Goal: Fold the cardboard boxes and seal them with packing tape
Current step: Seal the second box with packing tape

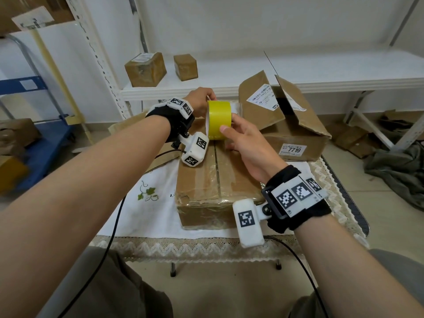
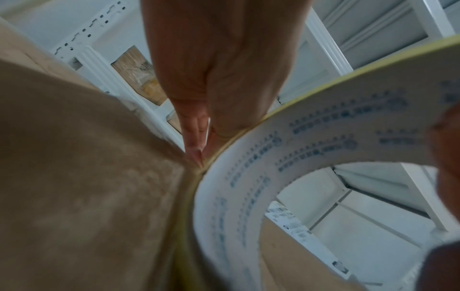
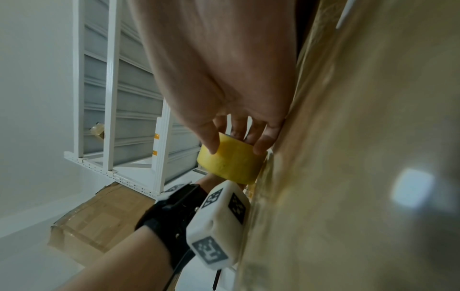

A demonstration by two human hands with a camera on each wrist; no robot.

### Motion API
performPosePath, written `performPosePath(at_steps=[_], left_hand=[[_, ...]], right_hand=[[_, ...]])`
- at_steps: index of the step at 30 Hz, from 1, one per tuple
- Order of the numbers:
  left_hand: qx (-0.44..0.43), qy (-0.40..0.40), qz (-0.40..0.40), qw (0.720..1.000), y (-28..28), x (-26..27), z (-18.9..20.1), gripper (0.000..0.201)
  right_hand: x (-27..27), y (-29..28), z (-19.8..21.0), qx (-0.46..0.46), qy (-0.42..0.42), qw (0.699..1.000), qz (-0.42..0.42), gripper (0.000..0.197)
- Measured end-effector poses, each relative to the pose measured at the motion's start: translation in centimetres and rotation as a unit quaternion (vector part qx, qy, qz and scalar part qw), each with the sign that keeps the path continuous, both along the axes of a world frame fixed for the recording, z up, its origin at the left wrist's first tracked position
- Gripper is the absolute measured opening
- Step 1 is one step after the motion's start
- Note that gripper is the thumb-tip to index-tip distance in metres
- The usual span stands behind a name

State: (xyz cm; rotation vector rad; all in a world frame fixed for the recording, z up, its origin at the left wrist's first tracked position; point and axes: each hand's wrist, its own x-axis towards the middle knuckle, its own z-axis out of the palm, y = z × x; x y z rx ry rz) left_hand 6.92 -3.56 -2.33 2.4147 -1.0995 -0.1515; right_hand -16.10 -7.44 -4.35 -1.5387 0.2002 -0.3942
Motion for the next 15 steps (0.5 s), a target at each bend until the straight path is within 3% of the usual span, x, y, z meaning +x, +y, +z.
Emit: performPosePath(at_steps=[4,9,15], left_hand=[[0.034,-0.007,0.002,0.999,-0.3,-0.1,0.2,0.028],[0.079,-0.016,-0.027,0.996,0.1,-0.6,0.5,0.013],[0.109,-0.097,-0.027,0.989,1.3,-0.3,0.7,0.032]], right_hand=[[-0.1,-0.1,0.0,0.007,-0.001,1.000,0.001,0.035],[-0.3,-0.2,-0.1,0.008,-0.007,1.000,0.015,0.035],[-0.1,0.0,-0.1,0.008,-0.011,1.000,0.026,0.033]])
